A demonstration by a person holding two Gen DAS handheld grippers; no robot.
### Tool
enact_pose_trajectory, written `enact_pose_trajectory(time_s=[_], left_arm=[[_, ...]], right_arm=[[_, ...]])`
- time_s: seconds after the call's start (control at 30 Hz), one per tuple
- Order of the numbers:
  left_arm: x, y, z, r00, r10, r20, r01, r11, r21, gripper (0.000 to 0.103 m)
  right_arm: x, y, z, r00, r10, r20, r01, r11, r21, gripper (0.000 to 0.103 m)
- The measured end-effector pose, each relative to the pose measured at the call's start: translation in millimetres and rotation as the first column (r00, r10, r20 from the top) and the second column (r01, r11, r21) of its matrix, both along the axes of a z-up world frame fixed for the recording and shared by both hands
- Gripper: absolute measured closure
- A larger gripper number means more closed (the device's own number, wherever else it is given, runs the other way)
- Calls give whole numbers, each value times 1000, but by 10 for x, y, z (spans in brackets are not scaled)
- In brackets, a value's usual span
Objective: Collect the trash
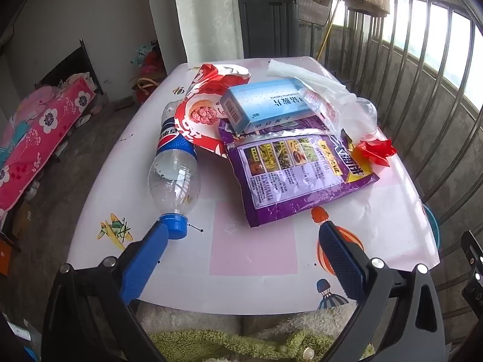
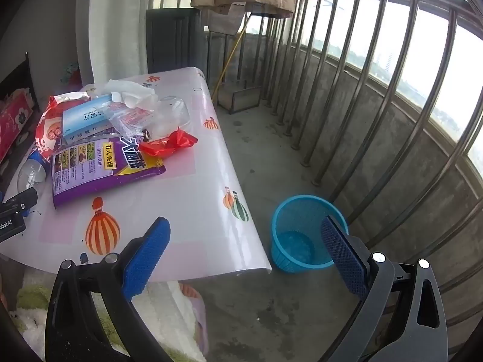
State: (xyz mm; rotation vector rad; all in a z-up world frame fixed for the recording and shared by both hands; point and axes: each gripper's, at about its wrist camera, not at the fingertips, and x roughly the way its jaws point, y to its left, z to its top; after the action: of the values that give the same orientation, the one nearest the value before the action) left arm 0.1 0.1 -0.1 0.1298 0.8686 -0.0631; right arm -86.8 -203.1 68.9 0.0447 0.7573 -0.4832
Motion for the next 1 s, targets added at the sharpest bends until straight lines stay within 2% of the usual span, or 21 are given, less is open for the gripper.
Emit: enact_pose_trajectory(time_s=[1.0], left_arm=[[26, 109, -41, 1000, 4, -17, -4, 1000, -14, 5]], right_arm=[[40, 103, 8, 999, 31, -34, -32, 999, -22, 8]])
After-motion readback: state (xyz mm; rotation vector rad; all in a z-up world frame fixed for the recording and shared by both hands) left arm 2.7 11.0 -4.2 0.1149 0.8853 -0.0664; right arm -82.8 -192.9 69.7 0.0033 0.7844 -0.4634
